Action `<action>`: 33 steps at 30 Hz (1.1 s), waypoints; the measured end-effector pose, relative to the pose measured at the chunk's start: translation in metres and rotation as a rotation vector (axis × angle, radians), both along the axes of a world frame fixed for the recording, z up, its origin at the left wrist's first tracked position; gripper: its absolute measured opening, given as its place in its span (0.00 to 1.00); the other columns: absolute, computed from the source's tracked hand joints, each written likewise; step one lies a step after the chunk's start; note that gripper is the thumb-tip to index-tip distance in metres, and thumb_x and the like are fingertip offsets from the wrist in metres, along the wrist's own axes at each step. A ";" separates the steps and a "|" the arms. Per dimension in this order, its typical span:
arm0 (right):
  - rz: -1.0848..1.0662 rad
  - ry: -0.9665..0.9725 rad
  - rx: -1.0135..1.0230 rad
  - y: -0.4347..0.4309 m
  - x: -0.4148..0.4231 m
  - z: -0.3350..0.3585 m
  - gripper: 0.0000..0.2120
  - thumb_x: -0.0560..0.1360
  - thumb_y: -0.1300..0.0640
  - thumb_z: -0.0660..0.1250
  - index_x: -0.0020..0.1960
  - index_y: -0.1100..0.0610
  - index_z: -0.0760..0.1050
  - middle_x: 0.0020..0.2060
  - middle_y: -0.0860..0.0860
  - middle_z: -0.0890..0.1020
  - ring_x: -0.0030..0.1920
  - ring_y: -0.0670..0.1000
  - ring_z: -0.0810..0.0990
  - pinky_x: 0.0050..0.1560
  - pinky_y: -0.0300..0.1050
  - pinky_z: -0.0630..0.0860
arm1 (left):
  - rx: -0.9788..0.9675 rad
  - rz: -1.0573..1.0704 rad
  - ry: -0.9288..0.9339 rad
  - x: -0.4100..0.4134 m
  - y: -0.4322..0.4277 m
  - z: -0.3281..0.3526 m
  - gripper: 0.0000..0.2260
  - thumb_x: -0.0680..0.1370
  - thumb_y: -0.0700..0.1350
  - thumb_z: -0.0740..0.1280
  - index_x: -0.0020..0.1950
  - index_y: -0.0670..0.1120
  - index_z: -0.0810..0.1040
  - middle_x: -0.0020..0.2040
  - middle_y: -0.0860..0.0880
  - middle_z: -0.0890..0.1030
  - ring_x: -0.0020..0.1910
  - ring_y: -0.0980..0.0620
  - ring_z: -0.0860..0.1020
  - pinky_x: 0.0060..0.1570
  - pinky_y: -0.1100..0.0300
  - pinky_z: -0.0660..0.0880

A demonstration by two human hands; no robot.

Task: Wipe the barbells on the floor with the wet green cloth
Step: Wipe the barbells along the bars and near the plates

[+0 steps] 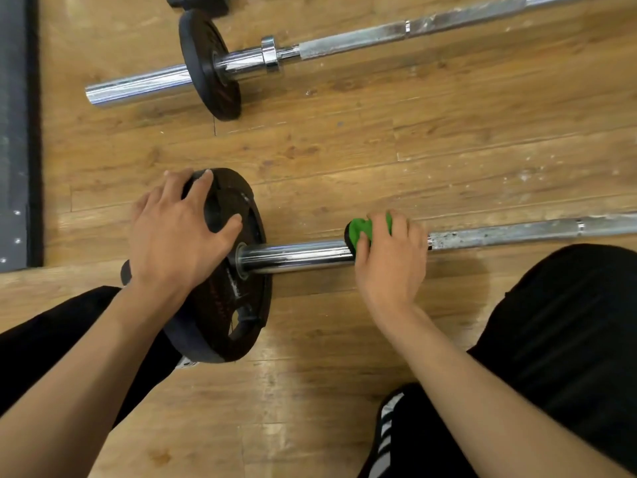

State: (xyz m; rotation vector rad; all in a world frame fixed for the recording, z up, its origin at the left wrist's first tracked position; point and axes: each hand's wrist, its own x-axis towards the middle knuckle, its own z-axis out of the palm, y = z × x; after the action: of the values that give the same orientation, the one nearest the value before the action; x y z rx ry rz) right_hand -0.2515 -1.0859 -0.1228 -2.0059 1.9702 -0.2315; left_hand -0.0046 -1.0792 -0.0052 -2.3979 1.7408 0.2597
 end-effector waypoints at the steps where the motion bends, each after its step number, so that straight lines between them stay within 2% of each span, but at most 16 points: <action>1: 0.026 0.013 0.069 -0.018 0.002 0.003 0.14 0.77 0.55 0.68 0.61 0.56 0.79 0.57 0.58 0.81 0.57 0.62 0.78 0.61 0.55 0.73 | -0.001 -0.005 0.004 0.001 -0.003 0.000 0.32 0.80 0.59 0.68 0.80 0.46 0.68 0.79 0.42 0.68 0.78 0.37 0.65 0.75 0.40 0.61; 4: 0.029 0.042 0.180 -0.048 0.005 0.000 0.13 0.80 0.54 0.65 0.64 0.54 0.78 0.56 0.57 0.81 0.57 0.62 0.78 0.48 0.50 0.70 | -0.024 -0.030 0.009 0.000 -0.009 0.001 0.32 0.80 0.62 0.62 0.79 0.46 0.68 0.79 0.42 0.69 0.80 0.41 0.62 0.76 0.42 0.58; 6: -0.001 -0.037 0.053 -0.026 0.003 0.001 0.13 0.79 0.58 0.67 0.63 0.56 0.78 0.58 0.59 0.80 0.59 0.64 0.78 0.57 0.54 0.74 | -0.006 -0.036 0.025 0.001 -0.013 0.003 0.35 0.77 0.64 0.58 0.80 0.47 0.68 0.79 0.43 0.69 0.81 0.43 0.61 0.77 0.43 0.58; 9: -0.029 -0.052 -0.045 0.016 0.000 -0.002 0.16 0.80 0.58 0.66 0.67 0.55 0.77 0.68 0.59 0.77 0.68 0.62 0.74 0.73 0.58 0.69 | 0.072 -0.055 0.052 0.007 -0.023 0.004 0.37 0.75 0.67 0.56 0.80 0.49 0.67 0.80 0.44 0.68 0.81 0.42 0.61 0.76 0.41 0.60; 10: 0.008 -0.029 -0.048 0.009 -0.002 -0.004 0.15 0.80 0.56 0.66 0.66 0.55 0.78 0.66 0.58 0.79 0.66 0.62 0.76 0.70 0.58 0.72 | 0.095 -0.058 0.057 0.008 -0.026 0.005 0.38 0.74 0.68 0.55 0.80 0.49 0.68 0.80 0.44 0.68 0.81 0.42 0.61 0.76 0.41 0.60; 12: 0.040 0.006 0.040 -0.029 0.000 -0.002 0.13 0.79 0.52 0.65 0.60 0.56 0.80 0.55 0.57 0.82 0.52 0.61 0.79 0.49 0.53 0.77 | 0.120 -0.060 0.074 0.010 -0.033 0.006 0.38 0.75 0.68 0.56 0.80 0.50 0.69 0.80 0.45 0.67 0.81 0.42 0.61 0.77 0.42 0.59; 13: 0.041 0.020 0.131 -0.049 0.002 0.001 0.12 0.80 0.51 0.64 0.58 0.56 0.80 0.51 0.56 0.82 0.47 0.60 0.78 0.41 0.50 0.73 | 0.121 -0.058 0.085 0.010 -0.036 0.007 0.36 0.76 0.67 0.58 0.79 0.49 0.69 0.80 0.44 0.68 0.80 0.42 0.63 0.77 0.42 0.59; 15: 0.032 0.031 0.233 -0.067 0.004 -0.002 0.12 0.82 0.50 0.63 0.60 0.56 0.78 0.50 0.56 0.81 0.45 0.59 0.77 0.38 0.47 0.68 | 0.069 -0.018 0.104 0.008 -0.036 0.006 0.30 0.81 0.62 0.64 0.78 0.47 0.71 0.78 0.43 0.71 0.76 0.39 0.68 0.75 0.42 0.64; 17: 0.004 -0.012 0.085 -0.048 0.001 -0.004 0.12 0.81 0.54 0.65 0.62 0.56 0.78 0.54 0.57 0.81 0.52 0.61 0.79 0.42 0.50 0.72 | -0.042 0.040 0.097 0.002 -0.029 0.005 0.25 0.81 0.56 0.66 0.75 0.46 0.73 0.74 0.43 0.74 0.70 0.37 0.73 0.71 0.40 0.69; 20: -0.042 -0.102 -0.127 -0.001 -0.002 -0.008 0.15 0.80 0.59 0.66 0.66 0.57 0.77 0.63 0.59 0.79 0.62 0.61 0.75 0.67 0.59 0.73 | -0.129 0.113 0.057 -0.004 -0.012 0.000 0.25 0.82 0.58 0.65 0.76 0.48 0.71 0.75 0.44 0.74 0.69 0.38 0.74 0.70 0.41 0.69; 21: -0.036 -0.087 -0.154 0.000 -0.001 -0.013 0.15 0.80 0.60 0.67 0.66 0.57 0.78 0.64 0.59 0.79 0.62 0.61 0.75 0.69 0.58 0.71 | -0.129 0.127 0.081 -0.001 -0.013 -0.001 0.25 0.82 0.58 0.65 0.75 0.49 0.72 0.74 0.44 0.75 0.68 0.38 0.75 0.68 0.41 0.71; 24: 0.015 -0.049 -0.081 -0.034 0.000 -0.015 0.14 0.77 0.56 0.69 0.62 0.56 0.80 0.58 0.56 0.82 0.54 0.61 0.79 0.48 0.52 0.76 | -0.122 0.148 0.173 0.013 -0.030 -0.003 0.24 0.82 0.60 0.64 0.72 0.47 0.75 0.66 0.42 0.79 0.62 0.38 0.78 0.63 0.41 0.75; 26: 0.052 -0.038 -0.007 -0.052 0.002 -0.015 0.13 0.78 0.55 0.69 0.62 0.55 0.80 0.54 0.55 0.83 0.50 0.61 0.80 0.40 0.48 0.72 | -0.168 0.166 0.198 0.019 -0.040 -0.003 0.27 0.81 0.62 0.63 0.72 0.44 0.76 0.64 0.41 0.81 0.63 0.38 0.78 0.65 0.42 0.74; 29: -0.007 -0.136 -0.112 -0.034 0.000 -0.015 0.16 0.79 0.58 0.67 0.66 0.56 0.78 0.62 0.58 0.80 0.59 0.62 0.78 0.57 0.55 0.76 | -0.175 0.095 0.145 0.014 -0.033 -0.004 0.32 0.80 0.64 0.57 0.73 0.42 0.76 0.70 0.41 0.78 0.71 0.41 0.74 0.74 0.41 0.66; 31: -0.057 -0.173 -0.188 -0.007 0.004 -0.015 0.16 0.81 0.60 0.65 0.69 0.57 0.76 0.70 0.59 0.76 0.69 0.63 0.73 0.73 0.59 0.69 | -0.162 0.016 0.036 0.007 -0.018 -0.006 0.34 0.80 0.65 0.56 0.76 0.43 0.73 0.79 0.43 0.70 0.80 0.46 0.65 0.80 0.45 0.57; 33: -0.058 -0.134 -0.203 -0.005 0.005 -0.021 0.16 0.82 0.59 0.63 0.69 0.57 0.75 0.71 0.60 0.75 0.71 0.64 0.71 0.74 0.61 0.67 | -0.163 -0.008 -0.039 0.002 -0.005 -0.009 0.36 0.80 0.66 0.53 0.79 0.44 0.69 0.82 0.45 0.65 0.83 0.47 0.59 0.80 0.46 0.54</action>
State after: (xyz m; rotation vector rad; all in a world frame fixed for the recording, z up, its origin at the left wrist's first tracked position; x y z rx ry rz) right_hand -0.2461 -1.0909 -0.1433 -1.9962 1.9903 -0.5855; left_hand -0.0028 -1.0847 -0.0141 -2.4880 1.8189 0.0710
